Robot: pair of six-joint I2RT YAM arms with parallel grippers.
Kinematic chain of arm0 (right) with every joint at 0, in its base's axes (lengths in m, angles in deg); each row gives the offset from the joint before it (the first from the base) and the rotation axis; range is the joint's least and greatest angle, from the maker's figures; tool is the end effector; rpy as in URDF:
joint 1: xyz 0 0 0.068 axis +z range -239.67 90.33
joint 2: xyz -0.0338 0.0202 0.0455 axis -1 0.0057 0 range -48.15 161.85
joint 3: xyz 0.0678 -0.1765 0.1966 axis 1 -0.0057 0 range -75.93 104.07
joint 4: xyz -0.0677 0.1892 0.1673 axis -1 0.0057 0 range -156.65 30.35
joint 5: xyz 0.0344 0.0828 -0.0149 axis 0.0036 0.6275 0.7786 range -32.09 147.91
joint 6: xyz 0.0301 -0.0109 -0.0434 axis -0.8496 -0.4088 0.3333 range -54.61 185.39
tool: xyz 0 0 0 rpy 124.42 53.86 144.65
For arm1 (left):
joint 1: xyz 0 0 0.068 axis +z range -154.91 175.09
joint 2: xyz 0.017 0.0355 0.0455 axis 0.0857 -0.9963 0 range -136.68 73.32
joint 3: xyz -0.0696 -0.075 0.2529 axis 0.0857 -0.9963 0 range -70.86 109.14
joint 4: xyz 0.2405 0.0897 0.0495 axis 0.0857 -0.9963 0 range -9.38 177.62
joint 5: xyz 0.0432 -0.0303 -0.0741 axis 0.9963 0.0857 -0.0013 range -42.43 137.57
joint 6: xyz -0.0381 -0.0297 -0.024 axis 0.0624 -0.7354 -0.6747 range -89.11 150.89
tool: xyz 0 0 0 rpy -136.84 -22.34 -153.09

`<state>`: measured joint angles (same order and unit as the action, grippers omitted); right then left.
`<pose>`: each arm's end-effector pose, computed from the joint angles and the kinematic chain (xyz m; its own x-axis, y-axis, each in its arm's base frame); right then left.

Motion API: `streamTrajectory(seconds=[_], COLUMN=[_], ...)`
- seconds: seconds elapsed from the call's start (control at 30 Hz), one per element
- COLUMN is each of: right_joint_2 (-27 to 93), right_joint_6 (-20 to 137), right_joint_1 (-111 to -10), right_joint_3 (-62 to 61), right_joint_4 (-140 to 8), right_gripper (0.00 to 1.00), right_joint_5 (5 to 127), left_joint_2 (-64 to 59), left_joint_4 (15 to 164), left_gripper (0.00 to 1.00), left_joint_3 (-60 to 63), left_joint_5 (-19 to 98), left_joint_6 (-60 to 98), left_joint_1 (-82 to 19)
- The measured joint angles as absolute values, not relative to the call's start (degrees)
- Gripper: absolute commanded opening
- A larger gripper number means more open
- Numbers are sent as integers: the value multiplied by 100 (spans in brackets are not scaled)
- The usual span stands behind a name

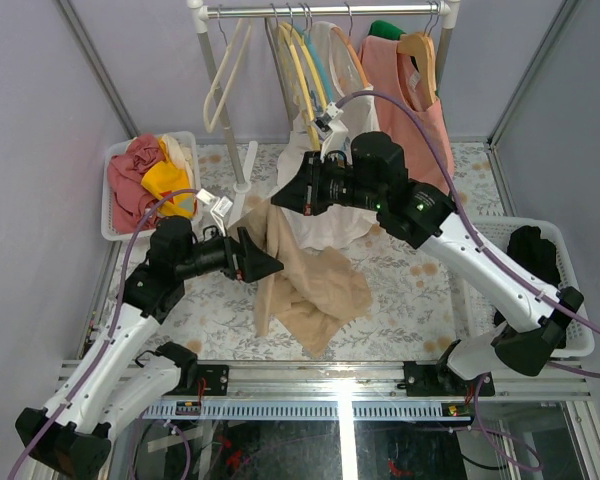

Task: Place the t-shirt on the hanger
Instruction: Place the T-shirt at the center of the board.

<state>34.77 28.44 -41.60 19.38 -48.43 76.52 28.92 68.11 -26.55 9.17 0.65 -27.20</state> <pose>0.2061 0.2464 0.4756 -0.6056 0.1784 -0.7755 -0.6922 0.3628 0.6239 0.1512 -0.0859 0.3238 -0.6905 -0.1436 -0.7089 0.5682 0.4988 -0.6545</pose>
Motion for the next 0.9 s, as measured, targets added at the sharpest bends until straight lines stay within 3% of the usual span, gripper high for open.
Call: streamTrajectory(seconds=[0.03, 0.1, 0.13, 0.23, 0.3, 0.33, 0.37, 0.4, 0.47, 0.5, 0.63, 0.7, 0.8, 0.9], right_joint_2=[3477, 3477, 3477, 3429, 3368, 3330, 3295, 3267, 3221, 3206, 3197, 3212, 3226, 3226], right_joint_6=[2852, 2863, 2881, 2951, 3005, 3043, 3080, 3110, 3185, 3220, 3349, 3405, 3502, 3602], right_joint_1=[-4160, -4160, -4160, -4160, -4160, -4160, -4160, -4160, -4160, -4160, -4155, -4155, -4155, -4155], right_joint_3=[1848, 1789, 1778, 1778, 1778, 1778, 1778, 1778, 1778, 1778, 1816, 1894, 2014, 2115], right_joint_4=[-4827, -4766, -4753, -4716, -4624, -4583, -4543, -4508, -4487, -4482, -4432, -4362, -4296, -4237], right_gripper=[0, 0, 0, 0, 0, 0, 0, 0, 0, 0, 0, 0, 0, 0], right_joint_5=[7633, 7589, 7569, 7493, 7449, 7418, 7381, 7348, 7252, 7208, 7125, 7084, 7075, 7031], left_joint_2=[2863, 2809, 2769, 2638, 2531, 2492, 2452, 2413, 2385, 2352, 2177, 2065, 1899, 1864], left_joint_4=[6835, 6846, 6837, 6844, 6835, 6833, 6829, 6831, 6820, 6809, 6798, 6772, 6667, 6481], left_gripper=[73, 25, 12, 30, 24, 25, 32, 43, 88, 96, 98, 94, 78, 52], left_joint_3=[-2666, -2681, -2686, -2683, -2675, -2670, -2662, -2644, -2618, -2583, -2474, -2439, -2353, -2262], left_joint_5=[952, 1060, 1175, 1477, 1672, 1752, 1853, 1982, 2093, 2185, 2655, 2961, 3615, 4375], left_joint_6=[50, 37, 63, 122, 142, 144, 148, 162, 179, 207, 170, 177, 179, 177], left_joint_1=[-2748, -2812, -2851, -2945, -3045, -3107, -3190, -3268, -3432, -3531, -4112, -4396, -4717, -4899])
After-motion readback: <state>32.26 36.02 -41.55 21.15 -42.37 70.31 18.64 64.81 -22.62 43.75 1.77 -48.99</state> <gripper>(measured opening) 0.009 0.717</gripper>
